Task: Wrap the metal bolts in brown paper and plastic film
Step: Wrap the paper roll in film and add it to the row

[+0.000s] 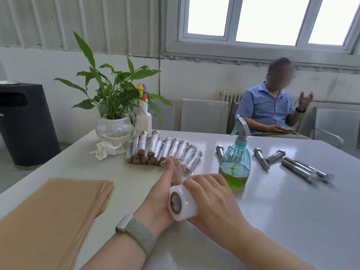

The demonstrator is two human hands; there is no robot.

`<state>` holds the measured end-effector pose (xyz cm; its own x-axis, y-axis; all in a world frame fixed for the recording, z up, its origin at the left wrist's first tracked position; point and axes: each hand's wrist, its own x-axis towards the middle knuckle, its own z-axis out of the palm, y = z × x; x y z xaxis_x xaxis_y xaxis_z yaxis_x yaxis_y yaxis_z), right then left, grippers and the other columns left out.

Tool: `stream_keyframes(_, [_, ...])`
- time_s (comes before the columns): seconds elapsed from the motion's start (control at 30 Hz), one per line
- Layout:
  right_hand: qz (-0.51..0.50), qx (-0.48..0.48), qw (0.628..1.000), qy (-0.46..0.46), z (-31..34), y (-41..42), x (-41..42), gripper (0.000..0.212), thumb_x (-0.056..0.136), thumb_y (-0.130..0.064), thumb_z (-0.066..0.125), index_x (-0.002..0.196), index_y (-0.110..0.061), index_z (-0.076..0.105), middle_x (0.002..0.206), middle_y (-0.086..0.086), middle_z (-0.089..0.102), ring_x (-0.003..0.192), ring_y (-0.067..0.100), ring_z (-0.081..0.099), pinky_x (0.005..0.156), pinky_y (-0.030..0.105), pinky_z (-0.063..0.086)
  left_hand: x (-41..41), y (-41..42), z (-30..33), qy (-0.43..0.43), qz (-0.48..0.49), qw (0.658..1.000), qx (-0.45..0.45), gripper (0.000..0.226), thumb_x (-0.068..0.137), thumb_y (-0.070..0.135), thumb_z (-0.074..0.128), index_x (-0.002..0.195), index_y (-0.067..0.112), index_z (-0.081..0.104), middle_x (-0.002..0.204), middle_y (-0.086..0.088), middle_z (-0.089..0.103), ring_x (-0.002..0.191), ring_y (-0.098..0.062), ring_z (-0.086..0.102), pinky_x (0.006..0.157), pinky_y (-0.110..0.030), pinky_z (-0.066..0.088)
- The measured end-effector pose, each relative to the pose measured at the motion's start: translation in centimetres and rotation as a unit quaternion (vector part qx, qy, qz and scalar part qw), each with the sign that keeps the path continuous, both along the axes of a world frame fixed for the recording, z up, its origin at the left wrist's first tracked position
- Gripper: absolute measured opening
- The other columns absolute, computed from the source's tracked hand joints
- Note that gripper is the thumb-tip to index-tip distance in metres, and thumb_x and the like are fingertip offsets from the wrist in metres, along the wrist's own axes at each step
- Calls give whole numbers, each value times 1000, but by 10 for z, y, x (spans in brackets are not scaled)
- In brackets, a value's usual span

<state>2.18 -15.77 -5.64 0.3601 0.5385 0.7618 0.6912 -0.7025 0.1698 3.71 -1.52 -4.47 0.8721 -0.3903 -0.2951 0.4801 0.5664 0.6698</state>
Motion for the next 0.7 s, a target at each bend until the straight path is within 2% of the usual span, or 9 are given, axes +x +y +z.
stream_keyframes(0.1, [-5, -13, 1000, 1, -2, -3, 0, 52, 83, -43, 71, 122, -19, 47, 103, 0, 64, 86, 24, 61, 75, 40, 47, 5, -4, -3, 8, 73, 997, 10, 89, 79, 79, 43, 119, 3, 65, 107, -21, 65, 101, -33, 65, 80, -39, 55])
stream_keyframes(0.13, [-9, -22, 1000, 0, -4, -4, -1, 55, 82, -40, 73, 126, -20, 46, 105, 0, 63, 88, 24, 61, 76, 40, 47, 6, -5, -4, 2, 95, 995, 19, 86, 82, 77, 42, 123, 4, 63, 108, -20, 64, 102, -33, 65, 80, -40, 54])
stream_keyframes(0.23, [-25, -24, 999, -22, -7, -5, -2, 58, 78, -27, 78, 126, -21, 47, 106, 1, 64, 88, 26, 61, 77, 40, 46, 6, -6, -3, -17, 114, 993, 29, 72, 86, 73, 42, 104, 8, 68, 88, -17, 68, 85, -30, 68, 68, -36, 54])
stream_keyframes(0.33, [-26, -7, 999, -44, -8, -3, -1, 52, 80, -21, 76, 124, -20, 49, 107, 2, 64, 90, 26, 61, 78, 41, 45, 7, -4, -4, -26, 132, 991, 3, 62, 89, 67, 44, 86, 10, 67, 78, -11, 64, 74, -26, 65, 64, -34, 55])
stream_keyframes(0.43, [-28, -1, 998, -61, -8, 0, -1, 49, 79, -18, 76, 121, -21, 51, 107, 1, 65, 90, 26, 61, 79, 41, 46, 5, -5, -1, -46, 125, 991, -15, 59, 87, 67, 47, 83, 10, 62, 77, -10, 57, 72, -25, 59, 69, -36, 51])
stream_keyframes(0.5, [-27, 2, 997, -69, -6, 1, 0, 49, 78, -18, 76, 120, -22, 51, 107, 1, 64, 89, 25, 60, 79, 41, 46, 5, -3, 1, -80, 125, 989, -19, 69, 78, 74, 47, 91, 8, 62, 78, -12, 57, 76, -26, 59, 71, -36, 51])
stream_keyframes(0.57, [-25, 3, 997, -77, -5, 1, 1, 49, 77, -16, 76, 119, -22, 52, 106, 1, 64, 88, 25, 60, 79, 40, 46, 3, -1, 2, -101, 96, 990, -12, 79, 73, 78, 52, 109, 8, 62, 93, -18, 56, 92, -31, 56, 87, -42, 49])
stream_keyframes(0.63, [-15, -1, 996, -84, -5, 1, 1, 48, 76, -13, 75, 118, -22, 52, 104, 2, 64, 87, 26, 60, 78, 40, 46, 3, 0, 2, -90, 65, 993, -30, 79, 71, 70, 67, 123, 12, 55, 106, -14, 46, 103, -32, 43, 103, -44, 38])
stream_keyframes(0.7, [-7, -8, 996, -85, -5, 2, 0, 49, 76, -13, 74, 118, -21, 52, 103, 2, 64, 87, 26, 60, 77, 40, 46, 9, 3, -3, -81, 73, 993, -37, 89, 73, 64, 71, 131, 1, 49, 112, -9, 38, 106, -27, 35, 111, -45, 31])
